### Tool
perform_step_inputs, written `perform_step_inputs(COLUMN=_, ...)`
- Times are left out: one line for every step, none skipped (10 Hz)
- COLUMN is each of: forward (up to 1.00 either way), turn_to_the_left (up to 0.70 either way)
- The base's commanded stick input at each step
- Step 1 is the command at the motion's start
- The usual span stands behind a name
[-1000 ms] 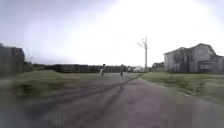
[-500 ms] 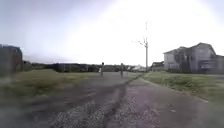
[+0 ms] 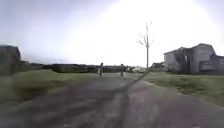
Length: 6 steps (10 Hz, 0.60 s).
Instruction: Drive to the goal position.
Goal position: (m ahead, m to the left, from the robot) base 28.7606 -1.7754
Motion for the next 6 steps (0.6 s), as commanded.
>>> perform_step_inputs(forward=1.00, turn_to_the_left=0.00)
perform_step_inputs(forward=1.00, turn_to_the_left=0.00)
perform_step_inputs(forward=1.00, turn_to_the_left=0.00)
perform_step_inputs(forward=1.00, turn_to_the_left=0.00)
perform_step_inputs(forward=1.00, turn_to_the_left=0.00)
perform_step_inputs(forward=1.00, turn_to_the_left=0.00)
